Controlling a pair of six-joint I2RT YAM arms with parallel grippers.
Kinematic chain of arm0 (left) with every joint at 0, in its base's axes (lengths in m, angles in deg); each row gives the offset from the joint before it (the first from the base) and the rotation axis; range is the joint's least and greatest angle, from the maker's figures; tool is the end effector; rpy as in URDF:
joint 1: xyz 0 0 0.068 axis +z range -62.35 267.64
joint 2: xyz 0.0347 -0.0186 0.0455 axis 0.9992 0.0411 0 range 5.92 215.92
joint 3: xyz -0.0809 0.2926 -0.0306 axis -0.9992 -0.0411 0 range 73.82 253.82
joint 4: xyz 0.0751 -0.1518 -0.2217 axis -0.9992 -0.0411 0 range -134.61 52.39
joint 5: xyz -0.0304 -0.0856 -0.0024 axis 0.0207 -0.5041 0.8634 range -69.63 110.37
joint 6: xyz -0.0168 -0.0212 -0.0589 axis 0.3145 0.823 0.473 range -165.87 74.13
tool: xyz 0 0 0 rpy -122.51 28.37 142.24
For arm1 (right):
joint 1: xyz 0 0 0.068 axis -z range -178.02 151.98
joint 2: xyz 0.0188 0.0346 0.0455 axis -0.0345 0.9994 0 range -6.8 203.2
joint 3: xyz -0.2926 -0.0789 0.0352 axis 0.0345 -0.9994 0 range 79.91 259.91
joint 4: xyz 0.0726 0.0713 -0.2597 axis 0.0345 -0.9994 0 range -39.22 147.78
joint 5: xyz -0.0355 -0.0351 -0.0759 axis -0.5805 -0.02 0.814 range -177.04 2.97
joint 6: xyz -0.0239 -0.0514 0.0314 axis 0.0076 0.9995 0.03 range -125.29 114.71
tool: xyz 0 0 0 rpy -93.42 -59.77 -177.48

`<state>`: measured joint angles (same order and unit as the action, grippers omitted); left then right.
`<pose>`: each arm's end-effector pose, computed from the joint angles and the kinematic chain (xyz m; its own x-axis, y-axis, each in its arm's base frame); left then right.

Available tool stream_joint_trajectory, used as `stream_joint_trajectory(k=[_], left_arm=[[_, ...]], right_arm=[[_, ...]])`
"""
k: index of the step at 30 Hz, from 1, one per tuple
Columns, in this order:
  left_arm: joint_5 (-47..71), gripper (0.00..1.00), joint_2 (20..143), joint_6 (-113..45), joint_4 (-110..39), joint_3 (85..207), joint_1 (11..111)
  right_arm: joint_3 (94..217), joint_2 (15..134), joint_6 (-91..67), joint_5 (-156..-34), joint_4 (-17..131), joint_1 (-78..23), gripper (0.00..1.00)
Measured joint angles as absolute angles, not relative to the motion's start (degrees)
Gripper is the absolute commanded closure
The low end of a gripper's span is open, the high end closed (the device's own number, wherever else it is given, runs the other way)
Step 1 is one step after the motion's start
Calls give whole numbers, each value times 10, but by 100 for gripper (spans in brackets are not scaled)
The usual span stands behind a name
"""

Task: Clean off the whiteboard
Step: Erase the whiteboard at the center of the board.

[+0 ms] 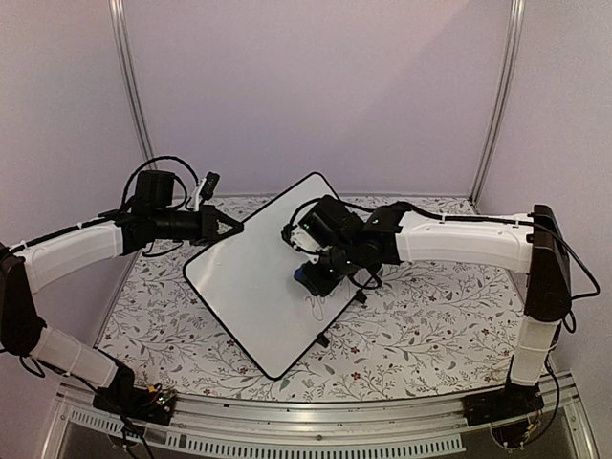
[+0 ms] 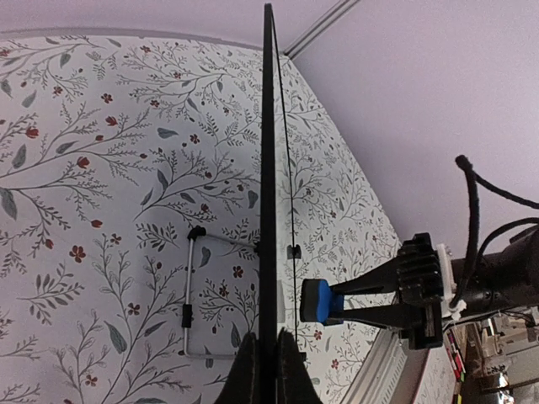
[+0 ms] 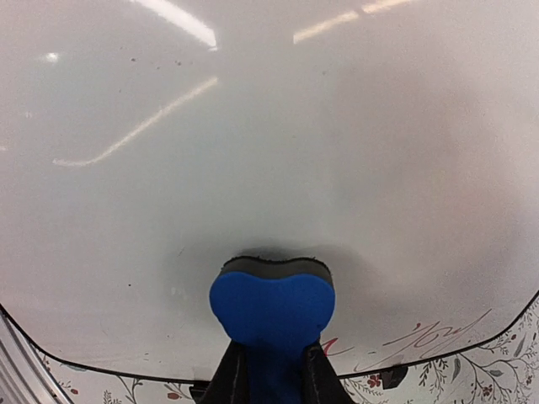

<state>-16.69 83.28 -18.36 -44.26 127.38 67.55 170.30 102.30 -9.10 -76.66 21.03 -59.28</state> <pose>0.2890 -0.1382 0.2940 -0.7742 -0.1093 -0.6234 0.4560 0.5868 -0.6691 0.2273 0.3958 0.2647 -0.4493 -0.6832 -0.5756 -0.7852 0.6093 -0.1103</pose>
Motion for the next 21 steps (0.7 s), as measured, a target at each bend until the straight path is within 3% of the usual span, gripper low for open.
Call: stream_joint_trajectory(k=[21], left_arm=[[-167,100,833,-184,-443,1274,675]], right_arm=[[1697,1028,-94,-868,212,-578,92]])
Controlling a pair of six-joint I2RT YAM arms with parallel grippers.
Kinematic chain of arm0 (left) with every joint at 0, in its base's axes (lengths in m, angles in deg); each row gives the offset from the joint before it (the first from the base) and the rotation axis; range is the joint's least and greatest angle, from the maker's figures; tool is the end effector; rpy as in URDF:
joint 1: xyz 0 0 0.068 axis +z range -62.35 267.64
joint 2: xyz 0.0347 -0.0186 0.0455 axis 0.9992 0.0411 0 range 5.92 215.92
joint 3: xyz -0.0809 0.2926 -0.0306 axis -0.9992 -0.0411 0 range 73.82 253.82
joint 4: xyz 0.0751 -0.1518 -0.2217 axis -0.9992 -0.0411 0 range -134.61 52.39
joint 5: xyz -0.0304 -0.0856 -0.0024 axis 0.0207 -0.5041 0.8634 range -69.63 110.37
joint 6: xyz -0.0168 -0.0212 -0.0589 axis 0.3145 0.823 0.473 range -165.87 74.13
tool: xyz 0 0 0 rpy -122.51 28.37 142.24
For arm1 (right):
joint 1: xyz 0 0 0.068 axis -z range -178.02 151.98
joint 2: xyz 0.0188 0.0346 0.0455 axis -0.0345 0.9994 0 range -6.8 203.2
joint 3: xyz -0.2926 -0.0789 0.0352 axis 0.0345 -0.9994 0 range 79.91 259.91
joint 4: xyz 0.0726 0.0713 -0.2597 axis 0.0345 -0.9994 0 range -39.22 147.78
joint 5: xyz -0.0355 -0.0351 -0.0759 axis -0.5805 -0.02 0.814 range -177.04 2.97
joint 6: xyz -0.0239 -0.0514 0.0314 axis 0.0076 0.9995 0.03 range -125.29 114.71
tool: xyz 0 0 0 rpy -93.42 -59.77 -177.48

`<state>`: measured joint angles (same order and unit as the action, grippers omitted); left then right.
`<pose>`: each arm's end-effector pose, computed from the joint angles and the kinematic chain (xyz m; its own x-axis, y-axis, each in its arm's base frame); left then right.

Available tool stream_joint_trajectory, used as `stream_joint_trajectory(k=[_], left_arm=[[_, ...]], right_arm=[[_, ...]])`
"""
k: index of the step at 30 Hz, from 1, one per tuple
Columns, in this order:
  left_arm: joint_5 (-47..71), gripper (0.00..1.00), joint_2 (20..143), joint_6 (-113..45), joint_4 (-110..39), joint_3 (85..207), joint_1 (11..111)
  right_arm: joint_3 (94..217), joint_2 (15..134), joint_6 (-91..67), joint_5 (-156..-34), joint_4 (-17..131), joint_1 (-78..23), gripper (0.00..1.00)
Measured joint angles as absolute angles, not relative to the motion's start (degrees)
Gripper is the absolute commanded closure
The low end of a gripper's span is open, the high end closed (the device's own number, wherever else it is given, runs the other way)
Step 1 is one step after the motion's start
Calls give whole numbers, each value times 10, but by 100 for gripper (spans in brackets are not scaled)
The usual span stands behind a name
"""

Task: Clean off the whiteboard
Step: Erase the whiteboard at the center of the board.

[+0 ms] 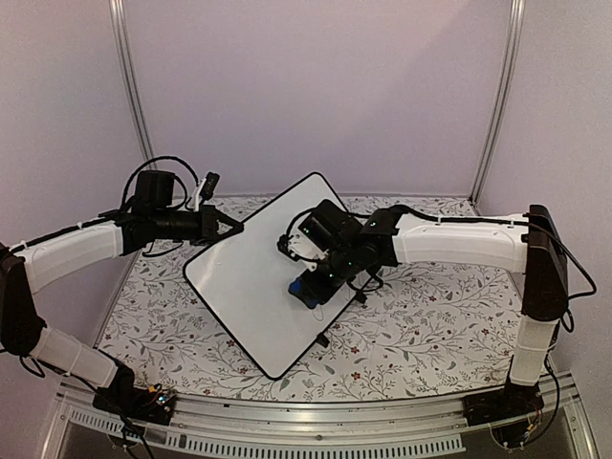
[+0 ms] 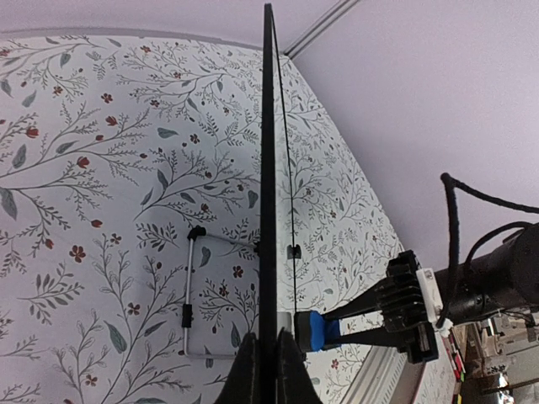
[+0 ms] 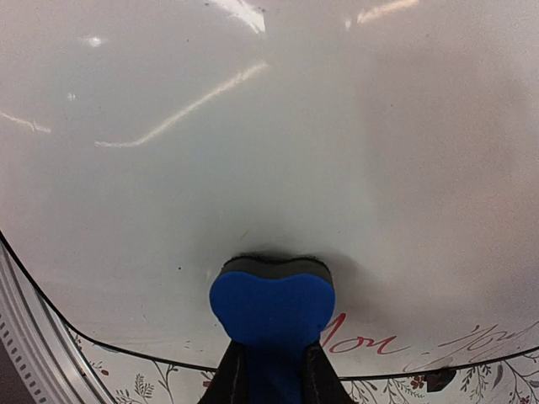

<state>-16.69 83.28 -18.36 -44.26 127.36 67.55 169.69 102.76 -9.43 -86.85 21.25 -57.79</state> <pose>0.2890 -0.1382 0.2939 -0.7744 -0.1092 -0.6232 0.4558 0.5869 -0.6692 0.2301 0.3948 0.2572 -0.4802 -0.6805 -0.5535 -0.8305 0.5557 0.0374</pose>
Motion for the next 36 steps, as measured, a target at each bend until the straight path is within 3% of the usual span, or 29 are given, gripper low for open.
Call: stream_joint_trajectory(k=[36], left_arm=[[-167,100,833,-185,-442,1273,677]], right_arm=[[1620,1024,-100,-918,206,-569,92]])
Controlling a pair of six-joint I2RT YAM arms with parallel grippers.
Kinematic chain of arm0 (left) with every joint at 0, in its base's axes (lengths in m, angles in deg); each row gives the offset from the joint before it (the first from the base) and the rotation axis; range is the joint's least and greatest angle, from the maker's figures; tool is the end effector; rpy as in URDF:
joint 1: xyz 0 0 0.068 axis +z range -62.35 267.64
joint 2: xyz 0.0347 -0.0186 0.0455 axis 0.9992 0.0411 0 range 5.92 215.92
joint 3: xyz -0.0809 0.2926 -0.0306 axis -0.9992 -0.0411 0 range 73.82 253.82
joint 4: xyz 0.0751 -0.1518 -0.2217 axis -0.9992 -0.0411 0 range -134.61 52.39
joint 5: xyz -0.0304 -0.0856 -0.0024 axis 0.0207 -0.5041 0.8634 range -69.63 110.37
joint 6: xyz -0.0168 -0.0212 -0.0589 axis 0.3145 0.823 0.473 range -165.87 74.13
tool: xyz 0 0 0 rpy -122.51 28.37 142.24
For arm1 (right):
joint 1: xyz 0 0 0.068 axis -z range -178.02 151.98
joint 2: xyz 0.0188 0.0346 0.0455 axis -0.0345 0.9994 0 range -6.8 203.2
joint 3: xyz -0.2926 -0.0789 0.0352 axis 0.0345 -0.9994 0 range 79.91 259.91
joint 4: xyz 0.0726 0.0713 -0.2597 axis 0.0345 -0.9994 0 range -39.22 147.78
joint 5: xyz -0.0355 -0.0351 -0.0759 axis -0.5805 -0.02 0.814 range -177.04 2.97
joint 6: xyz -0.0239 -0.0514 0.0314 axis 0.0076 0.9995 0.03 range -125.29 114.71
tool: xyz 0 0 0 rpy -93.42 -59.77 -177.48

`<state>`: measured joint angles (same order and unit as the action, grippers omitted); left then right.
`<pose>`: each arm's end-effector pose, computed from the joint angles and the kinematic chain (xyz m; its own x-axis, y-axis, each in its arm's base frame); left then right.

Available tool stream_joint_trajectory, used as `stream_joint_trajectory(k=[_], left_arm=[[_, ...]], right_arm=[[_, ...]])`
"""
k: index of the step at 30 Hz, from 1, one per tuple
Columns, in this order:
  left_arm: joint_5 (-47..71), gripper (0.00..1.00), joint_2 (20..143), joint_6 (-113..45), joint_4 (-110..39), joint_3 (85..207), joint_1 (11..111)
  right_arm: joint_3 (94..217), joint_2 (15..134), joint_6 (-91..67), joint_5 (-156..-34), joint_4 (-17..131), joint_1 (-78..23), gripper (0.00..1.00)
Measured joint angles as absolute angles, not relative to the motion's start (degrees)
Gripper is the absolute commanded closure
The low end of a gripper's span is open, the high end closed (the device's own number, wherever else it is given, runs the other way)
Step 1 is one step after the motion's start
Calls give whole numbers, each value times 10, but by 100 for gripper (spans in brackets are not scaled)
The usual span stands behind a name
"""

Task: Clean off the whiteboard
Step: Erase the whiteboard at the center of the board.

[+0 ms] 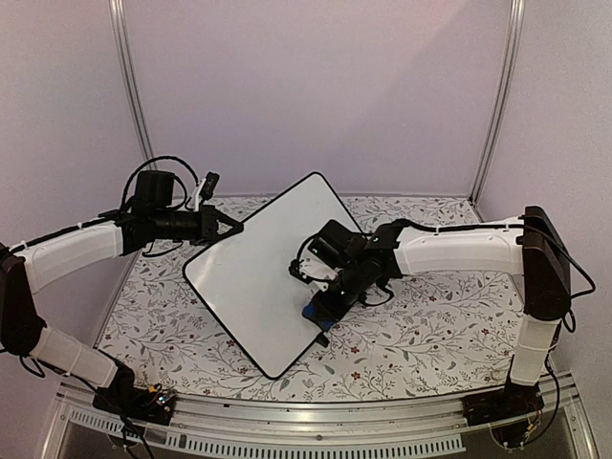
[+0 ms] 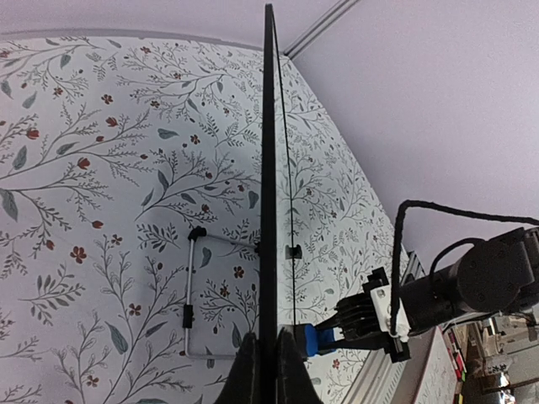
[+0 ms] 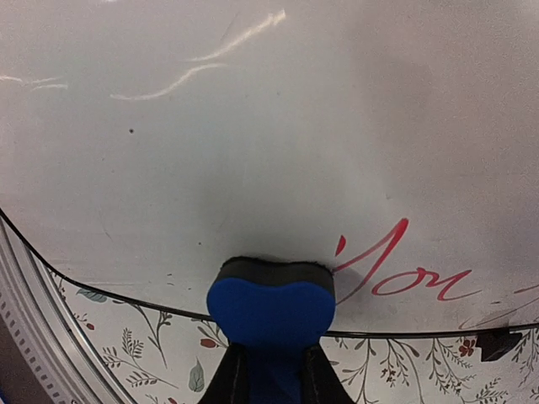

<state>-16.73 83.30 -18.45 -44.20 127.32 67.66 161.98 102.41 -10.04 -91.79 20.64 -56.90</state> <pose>0.2893 -0.1377 0.2937 -0.7736 -0.1095 -0.6241 0.4561 0.5874 -0.6685 0.2205 0.3735 0.2153 -0.5363 -0.7284 -0.4263 -0.8301 0.5466 0.1104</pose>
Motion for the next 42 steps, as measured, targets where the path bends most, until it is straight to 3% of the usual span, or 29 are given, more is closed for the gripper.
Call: stream_joint_trajectory(k=[29,42], left_arm=[[-168,100,833,-184,-441,1273,677],[-167,100,833,-182,-441,1273,677]], right_arm=[[1576,1024,-100,-895,162,-569,92],[1689,1024,-97,-842,185,-565,92]])
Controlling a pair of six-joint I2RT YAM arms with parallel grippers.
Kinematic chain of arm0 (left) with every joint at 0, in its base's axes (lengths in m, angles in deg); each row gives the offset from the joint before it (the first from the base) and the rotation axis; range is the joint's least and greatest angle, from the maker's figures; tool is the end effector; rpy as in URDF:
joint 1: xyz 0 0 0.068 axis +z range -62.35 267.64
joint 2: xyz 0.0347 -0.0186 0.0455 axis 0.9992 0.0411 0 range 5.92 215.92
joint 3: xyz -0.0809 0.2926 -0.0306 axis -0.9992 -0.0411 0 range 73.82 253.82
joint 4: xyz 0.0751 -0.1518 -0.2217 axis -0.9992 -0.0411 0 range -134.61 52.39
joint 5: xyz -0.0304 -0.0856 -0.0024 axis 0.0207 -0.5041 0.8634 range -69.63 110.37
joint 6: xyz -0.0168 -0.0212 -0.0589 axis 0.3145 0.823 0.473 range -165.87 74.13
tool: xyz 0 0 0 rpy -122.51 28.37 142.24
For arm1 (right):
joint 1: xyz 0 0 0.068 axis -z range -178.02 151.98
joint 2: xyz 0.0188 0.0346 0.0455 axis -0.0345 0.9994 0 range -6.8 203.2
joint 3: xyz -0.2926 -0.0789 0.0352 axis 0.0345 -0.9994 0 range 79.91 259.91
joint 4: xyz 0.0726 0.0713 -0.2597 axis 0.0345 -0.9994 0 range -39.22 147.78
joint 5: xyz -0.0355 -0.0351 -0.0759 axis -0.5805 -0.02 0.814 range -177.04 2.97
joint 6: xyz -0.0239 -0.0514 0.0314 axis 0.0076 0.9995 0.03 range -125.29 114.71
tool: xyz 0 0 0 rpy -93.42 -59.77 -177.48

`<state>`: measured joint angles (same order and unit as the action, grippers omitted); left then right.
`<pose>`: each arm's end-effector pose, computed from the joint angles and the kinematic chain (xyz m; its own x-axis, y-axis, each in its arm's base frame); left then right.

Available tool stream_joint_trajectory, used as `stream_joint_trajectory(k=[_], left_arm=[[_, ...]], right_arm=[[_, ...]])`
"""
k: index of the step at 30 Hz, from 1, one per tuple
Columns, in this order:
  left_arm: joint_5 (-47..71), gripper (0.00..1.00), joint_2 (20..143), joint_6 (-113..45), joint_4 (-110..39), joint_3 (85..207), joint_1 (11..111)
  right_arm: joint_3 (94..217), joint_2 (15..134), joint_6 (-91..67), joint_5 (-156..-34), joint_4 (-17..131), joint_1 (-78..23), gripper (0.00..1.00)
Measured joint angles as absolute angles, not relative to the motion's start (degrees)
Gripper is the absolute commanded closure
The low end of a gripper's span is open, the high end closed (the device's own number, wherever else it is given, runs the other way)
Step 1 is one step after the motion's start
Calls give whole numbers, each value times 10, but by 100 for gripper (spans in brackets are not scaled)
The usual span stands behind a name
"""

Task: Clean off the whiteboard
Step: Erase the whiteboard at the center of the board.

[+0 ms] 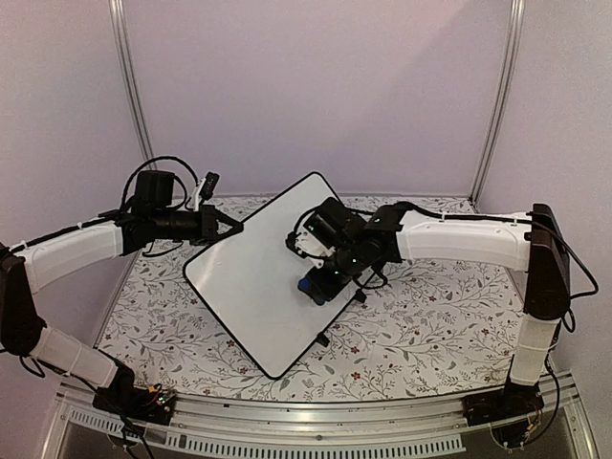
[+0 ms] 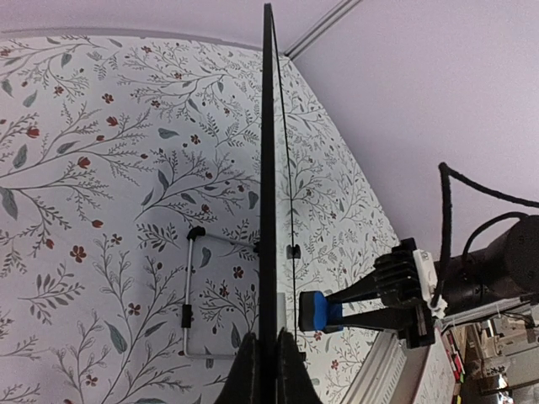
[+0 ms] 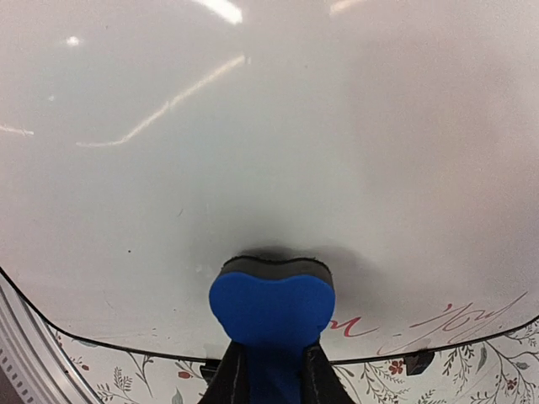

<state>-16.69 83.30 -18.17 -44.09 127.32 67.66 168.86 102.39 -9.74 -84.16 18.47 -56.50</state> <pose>0.2894 -0.1377 0.2939 -0.7746 -0.1131 -0.6223 0.4533 0.5869 -0.6708 0.2368 0.3813 0.2520 -0.5144 -0.6904 -0.5087 -0.8005 0.5993 -0.0038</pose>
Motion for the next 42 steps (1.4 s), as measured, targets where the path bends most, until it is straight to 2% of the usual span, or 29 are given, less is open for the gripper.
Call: stream_joint_trajectory(k=[11,21,42], left_arm=[[-165,100,833,-182,-442,1273,677],[-166,100,833,-182,-443,1273,678],[-168,100,833,-184,-442,1273,678]], right_arm=[[1701,1036,-90,-867,210,-529,92],[1630,1013,-90,-908,247,-529,92],[1579,1002,-92,-907,241,-554,92]])
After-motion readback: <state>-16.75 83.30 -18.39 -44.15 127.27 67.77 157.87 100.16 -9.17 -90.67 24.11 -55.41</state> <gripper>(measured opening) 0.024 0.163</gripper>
